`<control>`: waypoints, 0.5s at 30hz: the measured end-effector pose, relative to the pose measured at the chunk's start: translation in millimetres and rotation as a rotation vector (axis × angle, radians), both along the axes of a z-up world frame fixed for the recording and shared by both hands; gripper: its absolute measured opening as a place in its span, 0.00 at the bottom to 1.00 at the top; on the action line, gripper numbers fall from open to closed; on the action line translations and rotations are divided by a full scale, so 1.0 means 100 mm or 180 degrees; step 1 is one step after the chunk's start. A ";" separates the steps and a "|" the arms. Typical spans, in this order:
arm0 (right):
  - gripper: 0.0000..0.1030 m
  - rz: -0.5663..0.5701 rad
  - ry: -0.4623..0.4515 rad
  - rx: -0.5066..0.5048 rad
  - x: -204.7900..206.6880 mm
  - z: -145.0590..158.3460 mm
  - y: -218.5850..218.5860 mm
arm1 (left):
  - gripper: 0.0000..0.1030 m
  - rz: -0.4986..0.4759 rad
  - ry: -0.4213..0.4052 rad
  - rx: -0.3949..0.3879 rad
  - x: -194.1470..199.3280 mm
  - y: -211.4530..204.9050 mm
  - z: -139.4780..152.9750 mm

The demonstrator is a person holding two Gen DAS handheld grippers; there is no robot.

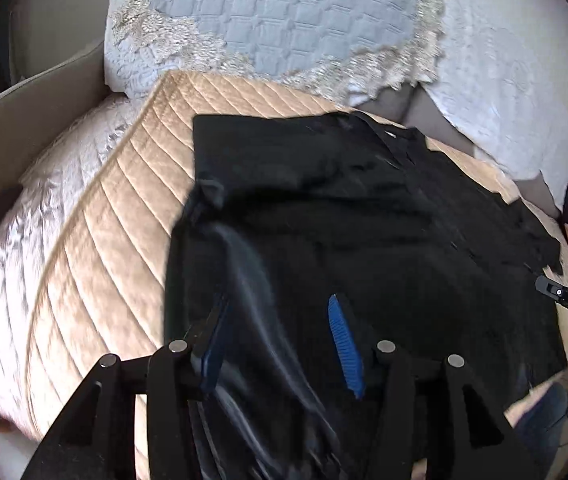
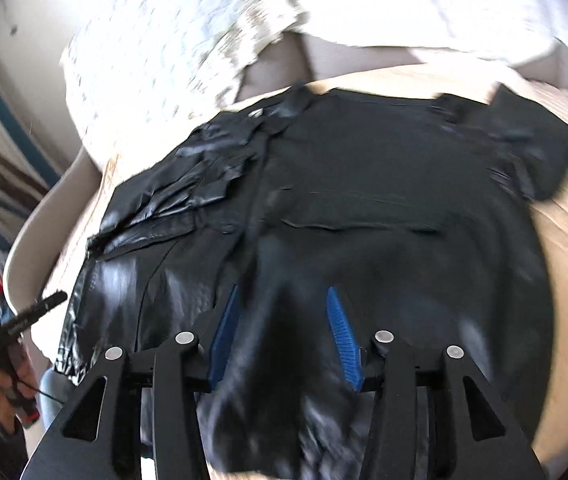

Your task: Fold large clothes

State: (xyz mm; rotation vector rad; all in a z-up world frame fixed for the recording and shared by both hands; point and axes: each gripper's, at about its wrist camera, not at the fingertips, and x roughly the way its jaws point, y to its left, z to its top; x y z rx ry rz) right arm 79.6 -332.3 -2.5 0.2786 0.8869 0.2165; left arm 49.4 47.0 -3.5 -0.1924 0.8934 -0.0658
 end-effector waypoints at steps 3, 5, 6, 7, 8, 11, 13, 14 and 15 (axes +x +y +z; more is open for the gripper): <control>0.53 -0.0200 -0.0090 0.0088 -0.22 0.10 -0.25 | 0.49 -0.0086 -0.0031 0.0062 -0.13 -0.18 0.08; 0.53 -0.0291 -0.0158 0.0181 -0.32 0.15 -0.38 | 0.49 -0.0154 -0.0060 0.0078 -0.18 -0.30 0.15; 0.53 -0.0311 -0.0180 0.0201 -0.36 0.17 -0.41 | 0.50 -0.0184 -0.0092 0.0102 -0.21 -0.37 0.19; 0.53 -0.0337 -0.0221 0.0239 -0.41 0.20 -0.47 | 0.51 -0.0208 -0.0124 0.0131 -0.24 -0.44 0.23; 0.54 -0.0356 -0.0248 0.0260 -0.44 0.23 -0.49 | 0.52 -0.0230 -0.0150 0.0151 -0.26 -0.51 0.27; 0.54 -0.0401 -0.0283 0.0296 -0.55 0.27 -0.60 | 0.54 -0.0309 -0.0205 0.0137 -0.32 -0.70 0.34; 0.54 -0.0444 -0.0316 0.0325 -0.63 0.29 -0.69 | 0.54 -0.0358 -0.0221 0.0149 -0.34 -0.81 0.36; 0.54 -0.0479 -0.0334 0.0347 -0.66 0.29 -0.75 | 0.55 -0.0385 -0.0224 0.0150 -0.36 -0.87 0.36; 0.54 -0.0500 -0.0341 0.0358 -0.69 0.30 -0.79 | 0.55 -0.0406 -0.0221 0.0154 -0.36 -0.91 0.36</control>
